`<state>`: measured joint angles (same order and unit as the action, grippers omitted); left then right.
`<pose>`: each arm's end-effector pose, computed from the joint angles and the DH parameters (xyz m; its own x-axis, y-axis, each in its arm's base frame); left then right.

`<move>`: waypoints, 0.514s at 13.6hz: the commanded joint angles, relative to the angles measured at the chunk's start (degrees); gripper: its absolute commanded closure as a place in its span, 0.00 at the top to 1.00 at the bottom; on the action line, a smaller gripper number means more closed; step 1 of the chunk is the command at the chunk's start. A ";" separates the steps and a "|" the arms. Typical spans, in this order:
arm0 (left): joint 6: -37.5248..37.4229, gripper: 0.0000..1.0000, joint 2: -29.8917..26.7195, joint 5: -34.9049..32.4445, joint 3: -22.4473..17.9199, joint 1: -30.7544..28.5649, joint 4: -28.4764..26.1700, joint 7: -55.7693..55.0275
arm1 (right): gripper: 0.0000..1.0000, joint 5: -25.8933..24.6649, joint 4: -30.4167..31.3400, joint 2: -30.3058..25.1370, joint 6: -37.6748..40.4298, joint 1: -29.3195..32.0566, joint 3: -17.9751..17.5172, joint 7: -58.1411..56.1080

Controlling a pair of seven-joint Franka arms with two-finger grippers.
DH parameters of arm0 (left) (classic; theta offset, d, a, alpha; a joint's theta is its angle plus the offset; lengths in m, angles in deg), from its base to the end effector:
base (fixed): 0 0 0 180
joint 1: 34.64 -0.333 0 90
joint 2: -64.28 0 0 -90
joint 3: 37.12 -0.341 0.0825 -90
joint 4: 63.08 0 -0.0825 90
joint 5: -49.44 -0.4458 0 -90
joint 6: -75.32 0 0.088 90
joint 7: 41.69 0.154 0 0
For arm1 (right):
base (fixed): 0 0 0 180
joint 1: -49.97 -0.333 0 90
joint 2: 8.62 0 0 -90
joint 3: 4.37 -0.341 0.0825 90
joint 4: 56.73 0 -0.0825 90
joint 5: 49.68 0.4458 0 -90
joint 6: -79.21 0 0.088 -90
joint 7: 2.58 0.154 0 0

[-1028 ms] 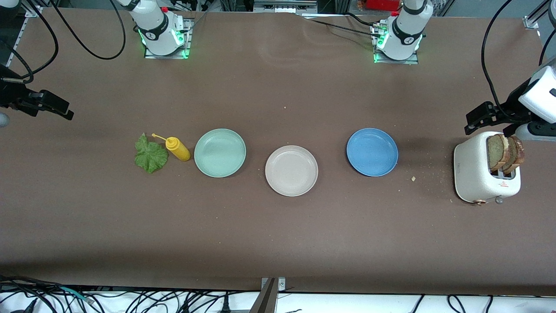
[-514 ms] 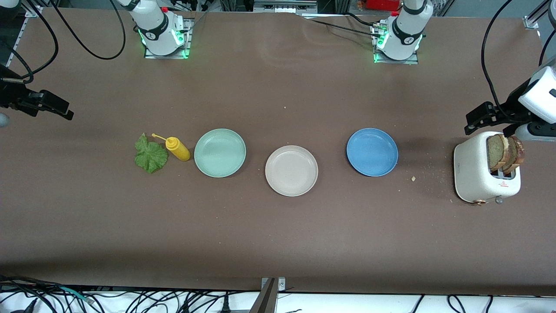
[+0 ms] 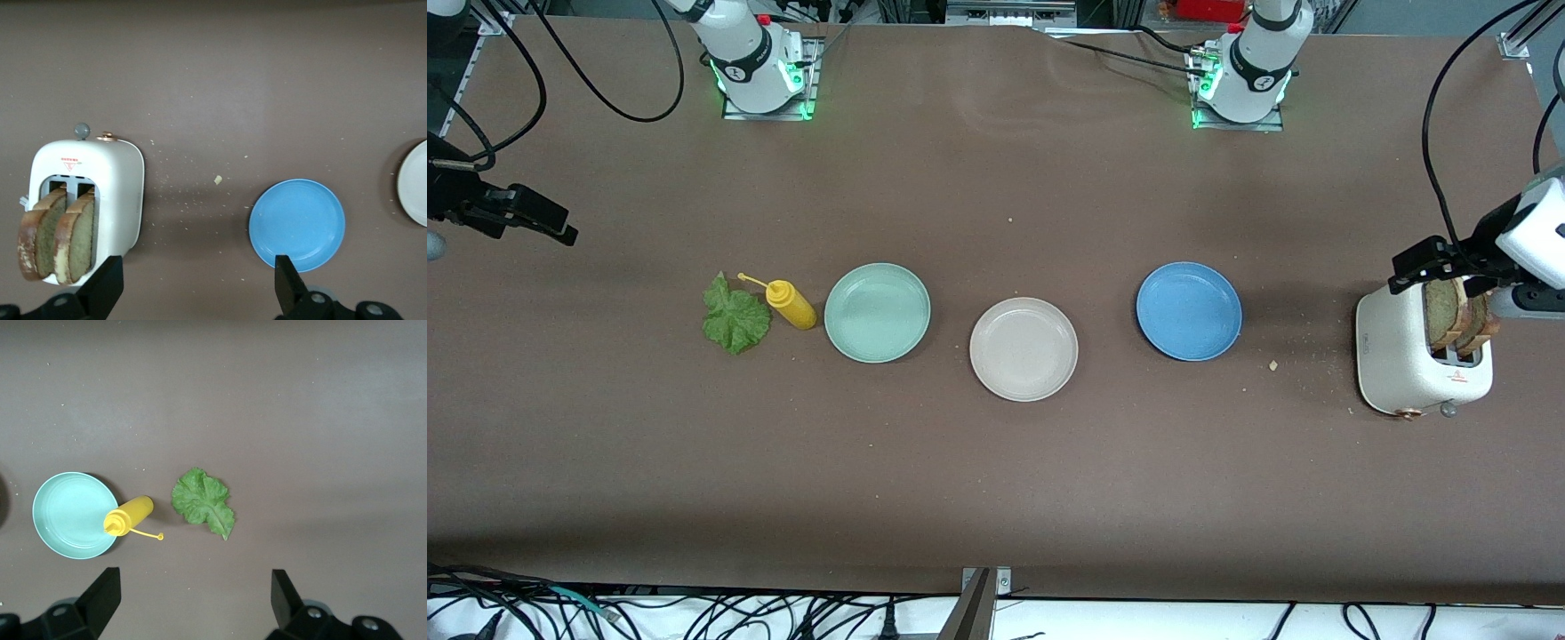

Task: Make sandwich in beige plate with both arms
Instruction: 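Lower the left gripper onto the toaster and grasp a bread slice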

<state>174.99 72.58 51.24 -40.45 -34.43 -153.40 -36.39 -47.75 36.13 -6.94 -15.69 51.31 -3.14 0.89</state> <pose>0.6741 0.0304 0.5211 0.9992 -0.0335 0.0205 -0.0339 -0.9992 0.0209 0.6320 -0.0233 0.5650 0.9941 -0.1080 0.0042 -0.1078 -0.9936 -0.0333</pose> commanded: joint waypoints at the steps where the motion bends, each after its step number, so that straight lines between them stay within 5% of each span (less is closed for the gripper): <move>1: 3.32 1.00 -0.65 -0.40 0.34 -2.49 -3.97 4.46 | 1.00 0.27 -1.10 0.26 0.95 0.24 -0.09 -0.30; 7: 10.71 1.00 -1.61 -0.40 0.42 -7.86 -12.41 10.43 | 1.00 0.27 -1.10 0.26 0.86 0.24 -0.09 -0.30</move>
<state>183.97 72.90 51.23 -40.67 -40.76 -162.68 -28.38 -47.75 36.14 -6.94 -15.69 51.31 -3.14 0.89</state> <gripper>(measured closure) 0.000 0.000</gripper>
